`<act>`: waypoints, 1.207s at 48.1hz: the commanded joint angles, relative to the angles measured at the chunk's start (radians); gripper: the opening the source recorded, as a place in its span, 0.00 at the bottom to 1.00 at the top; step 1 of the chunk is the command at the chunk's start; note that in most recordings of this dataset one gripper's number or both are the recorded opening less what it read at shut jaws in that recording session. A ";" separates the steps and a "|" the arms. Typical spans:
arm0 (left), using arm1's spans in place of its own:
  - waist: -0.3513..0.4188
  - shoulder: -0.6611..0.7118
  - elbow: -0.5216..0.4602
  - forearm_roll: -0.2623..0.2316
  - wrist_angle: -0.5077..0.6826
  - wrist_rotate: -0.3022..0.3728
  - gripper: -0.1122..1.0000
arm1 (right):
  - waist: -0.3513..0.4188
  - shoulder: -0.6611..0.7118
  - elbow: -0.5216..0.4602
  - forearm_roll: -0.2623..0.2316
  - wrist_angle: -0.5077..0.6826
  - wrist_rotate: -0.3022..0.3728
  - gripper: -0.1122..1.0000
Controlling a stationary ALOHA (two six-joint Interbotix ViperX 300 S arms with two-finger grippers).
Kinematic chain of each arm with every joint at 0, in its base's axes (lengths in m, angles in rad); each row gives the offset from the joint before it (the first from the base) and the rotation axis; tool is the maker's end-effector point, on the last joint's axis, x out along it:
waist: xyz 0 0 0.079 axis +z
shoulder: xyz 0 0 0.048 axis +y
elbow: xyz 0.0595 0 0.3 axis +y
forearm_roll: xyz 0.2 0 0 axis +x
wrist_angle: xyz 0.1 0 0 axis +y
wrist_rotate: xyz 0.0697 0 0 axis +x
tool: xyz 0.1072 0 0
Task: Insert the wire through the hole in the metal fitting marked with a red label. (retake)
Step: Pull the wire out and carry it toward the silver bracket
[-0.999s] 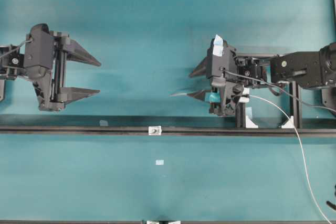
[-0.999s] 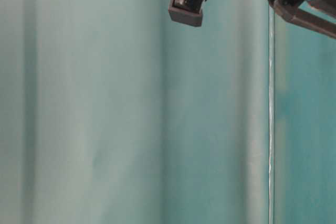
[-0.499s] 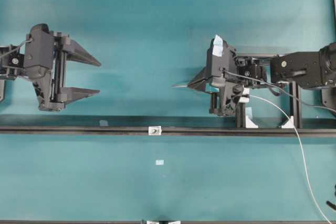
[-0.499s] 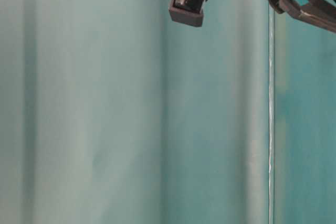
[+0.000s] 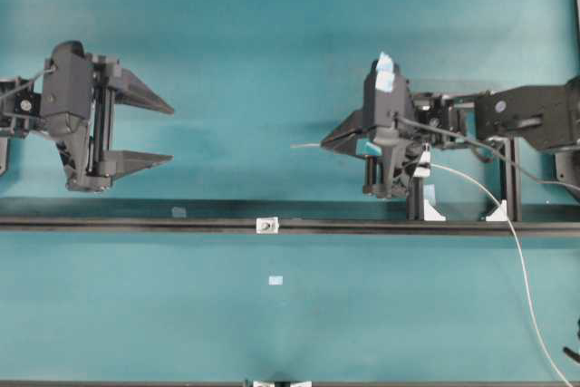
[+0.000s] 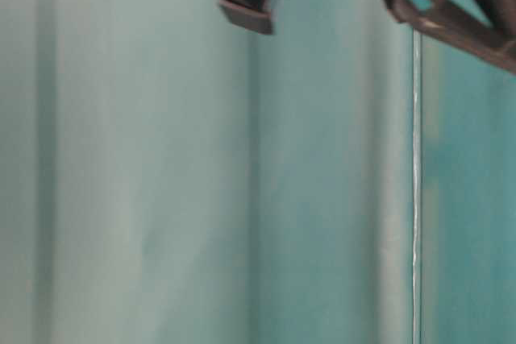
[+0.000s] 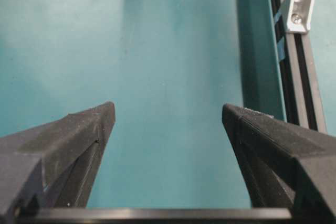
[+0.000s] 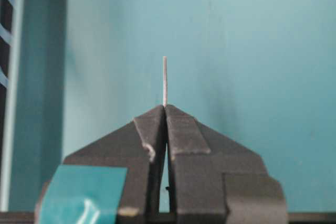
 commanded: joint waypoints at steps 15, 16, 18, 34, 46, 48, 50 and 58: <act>0.009 -0.031 -0.017 -0.002 -0.008 0.000 0.62 | -0.012 -0.172 0.002 -0.017 0.080 -0.009 0.12; 0.009 -0.034 -0.017 -0.003 -0.008 0.000 0.62 | -0.014 -0.178 0.002 -0.018 0.086 -0.009 0.12; 0.014 -0.040 -0.018 -0.003 -0.008 0.000 0.62 | -0.018 -0.190 0.003 -0.018 0.098 -0.009 0.12; 0.029 -0.049 -0.015 -0.003 -0.057 -0.002 0.62 | -0.034 -0.230 0.048 -0.020 0.069 -0.003 0.12; 0.017 0.031 0.051 -0.006 -0.301 -0.043 0.62 | -0.012 -0.230 0.127 0.023 -0.075 0.005 0.12; 0.017 0.044 0.064 -0.006 -0.331 -0.051 0.62 | -0.003 -0.229 0.132 0.035 -0.077 0.005 0.12; 0.015 0.057 0.077 -0.006 -0.362 -0.058 0.62 | 0.005 -0.229 0.135 0.048 -0.080 0.003 0.12; 0.002 0.103 0.092 -0.008 -0.445 -0.072 0.62 | 0.043 -0.207 0.138 0.057 -0.100 0.003 0.12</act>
